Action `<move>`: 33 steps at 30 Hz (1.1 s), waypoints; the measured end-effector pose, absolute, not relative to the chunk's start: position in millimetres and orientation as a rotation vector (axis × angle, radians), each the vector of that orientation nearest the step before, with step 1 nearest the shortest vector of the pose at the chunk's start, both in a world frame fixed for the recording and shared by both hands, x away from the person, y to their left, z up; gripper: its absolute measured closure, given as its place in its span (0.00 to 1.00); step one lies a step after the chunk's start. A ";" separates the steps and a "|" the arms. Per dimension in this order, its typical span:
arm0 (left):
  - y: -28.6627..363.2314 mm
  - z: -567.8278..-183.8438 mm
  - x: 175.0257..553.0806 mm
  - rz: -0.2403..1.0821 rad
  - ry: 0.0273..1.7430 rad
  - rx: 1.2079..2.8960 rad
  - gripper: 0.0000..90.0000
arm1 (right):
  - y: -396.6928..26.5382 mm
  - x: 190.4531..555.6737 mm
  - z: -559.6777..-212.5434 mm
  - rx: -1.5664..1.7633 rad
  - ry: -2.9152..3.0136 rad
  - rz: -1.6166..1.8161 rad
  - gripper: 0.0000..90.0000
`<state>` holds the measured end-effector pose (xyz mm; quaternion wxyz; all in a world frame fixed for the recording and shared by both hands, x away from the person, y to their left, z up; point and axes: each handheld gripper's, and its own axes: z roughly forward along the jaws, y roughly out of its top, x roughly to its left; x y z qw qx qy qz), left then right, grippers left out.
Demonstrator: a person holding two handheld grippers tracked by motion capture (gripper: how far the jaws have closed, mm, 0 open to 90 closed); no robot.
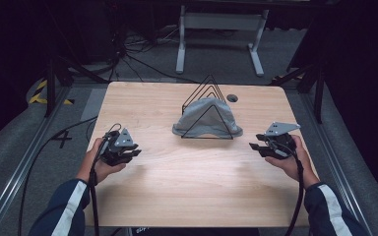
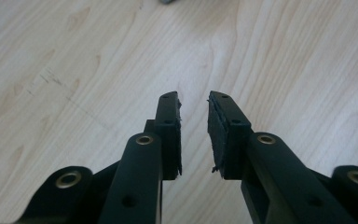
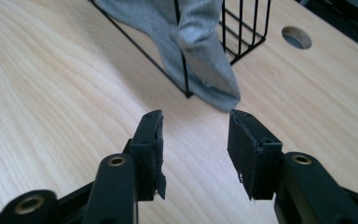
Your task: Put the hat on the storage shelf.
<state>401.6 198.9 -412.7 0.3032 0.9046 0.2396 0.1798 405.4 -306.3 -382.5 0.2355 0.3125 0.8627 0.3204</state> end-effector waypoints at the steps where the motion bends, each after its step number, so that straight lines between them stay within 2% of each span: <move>1: 200.5 -414.9 399.8 0.475 0.641 2.402 0.80 | -307.6 403.9 -384.3 0.855 2.364 0.880 0.61; 10: 217.4 -436.8 387.3 0.443 0.713 2.425 0.66 | -327.5 386.0 -409.7 0.916 2.377 0.867 0.52; 15: 221.2 -447.1 377.6 0.445 0.735 2.426 0.51 | -342.6 376.1 -424.4 0.970 2.365 0.891 0.46; 17: 224.3 -451.7 373.4 0.427 0.739 2.417 0.51 | -344.5 374.9 -426.7 0.978 2.361 0.889 0.44; 20: 227.4 -460.2 367.3 0.419 0.772 2.406 0.42 | -352.3 367.9 -436.9 1.017 2.356 0.863 0.41; 28: 243.1 -473.4 349.5 0.370 0.807 2.295 0.27 | -371.5 347.6 -461.7 1.129 2.334 0.949 0.33; 31: 246.7 -478.9 344.7 0.314 0.841 2.237 0.25 | -376.8 340.3 -465.2 1.153 2.291 0.985 0.31; 33: 247.1 -482.3 341.4 0.336 0.836 2.212 0.20 | -378.3 336.3 -466.8 1.158 2.272 0.992 0.29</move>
